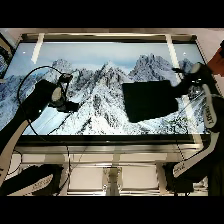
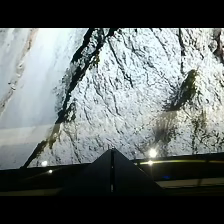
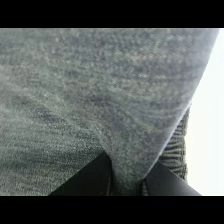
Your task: Fold the clothes and pants, and hang the long-sleeved shirts on hangers.
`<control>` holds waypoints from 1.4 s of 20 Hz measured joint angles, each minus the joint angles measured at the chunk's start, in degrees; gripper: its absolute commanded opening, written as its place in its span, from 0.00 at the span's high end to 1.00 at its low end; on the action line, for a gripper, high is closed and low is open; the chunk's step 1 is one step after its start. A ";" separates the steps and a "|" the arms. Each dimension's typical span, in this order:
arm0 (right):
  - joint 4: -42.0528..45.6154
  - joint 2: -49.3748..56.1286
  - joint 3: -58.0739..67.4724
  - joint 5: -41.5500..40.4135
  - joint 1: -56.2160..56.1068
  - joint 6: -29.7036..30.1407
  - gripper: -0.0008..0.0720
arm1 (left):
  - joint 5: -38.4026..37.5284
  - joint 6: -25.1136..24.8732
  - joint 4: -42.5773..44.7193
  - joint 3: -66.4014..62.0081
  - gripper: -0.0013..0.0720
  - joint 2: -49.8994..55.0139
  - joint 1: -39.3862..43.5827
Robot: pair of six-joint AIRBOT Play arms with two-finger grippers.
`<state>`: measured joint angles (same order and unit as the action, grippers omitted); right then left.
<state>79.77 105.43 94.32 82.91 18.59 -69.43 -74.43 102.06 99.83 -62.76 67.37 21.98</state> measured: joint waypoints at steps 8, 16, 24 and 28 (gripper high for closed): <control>-1.14 -2.89 0.00 2.51 30.45 -4.17 0.34 | -0.02 0.02 0.02 0.00 0.95 0.00 0.00; -10.29 -19.52 -5.81 1.92 28.63 -4.57 0.91 | 0.00 0.02 0.02 0.00 0.95 0.00 0.00; -9.46 -42.66 -30.91 -2.01 -7.54 -4.92 0.95 | 0.00 0.02 0.02 0.00 0.95 0.00 0.00; -2.62 -48.24 -41.64 -3.61 -25.70 -11.43 0.95 | 0.00 0.02 0.02 0.00 0.95 0.00 0.00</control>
<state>77.14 57.19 52.69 79.31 -7.11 -80.86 -74.43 102.08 99.85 -62.76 67.37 21.98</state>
